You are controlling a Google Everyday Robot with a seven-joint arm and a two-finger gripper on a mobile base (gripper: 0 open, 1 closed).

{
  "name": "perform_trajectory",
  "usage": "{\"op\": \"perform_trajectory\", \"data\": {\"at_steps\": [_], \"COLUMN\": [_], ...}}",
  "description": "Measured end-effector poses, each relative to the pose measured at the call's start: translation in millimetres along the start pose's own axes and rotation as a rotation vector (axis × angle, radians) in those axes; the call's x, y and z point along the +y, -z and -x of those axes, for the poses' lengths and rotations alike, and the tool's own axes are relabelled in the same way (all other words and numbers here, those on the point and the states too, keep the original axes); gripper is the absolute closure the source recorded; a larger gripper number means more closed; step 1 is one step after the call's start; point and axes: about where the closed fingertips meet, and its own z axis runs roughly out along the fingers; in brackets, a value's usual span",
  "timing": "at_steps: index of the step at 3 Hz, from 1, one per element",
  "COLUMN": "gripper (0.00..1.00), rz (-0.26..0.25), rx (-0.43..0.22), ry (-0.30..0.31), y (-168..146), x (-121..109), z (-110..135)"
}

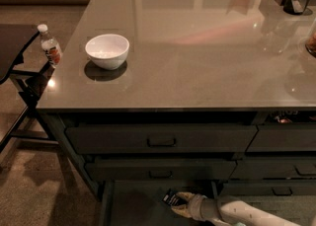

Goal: Place rxbar blueberry into bottom drawer

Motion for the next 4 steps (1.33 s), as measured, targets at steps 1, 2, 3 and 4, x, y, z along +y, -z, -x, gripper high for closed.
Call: {"op": "perform_trajectory", "data": {"at_steps": [1, 2, 3, 4], "gripper": [1.0, 1.0, 1.0, 1.0], "rz": [0.009, 0.006, -0.002, -0.01], "rx": [-0.018, -0.011, 0.003, 0.015], "ry": [-0.006, -0.014, -0.024, -0.03], "y": [-23.5, -41.7, -56.4, -66.9], "x": [-5.0, -8.6, -12.2, -14.2], "z": [-13.6, -29.0, -41.7, -50.5]}}
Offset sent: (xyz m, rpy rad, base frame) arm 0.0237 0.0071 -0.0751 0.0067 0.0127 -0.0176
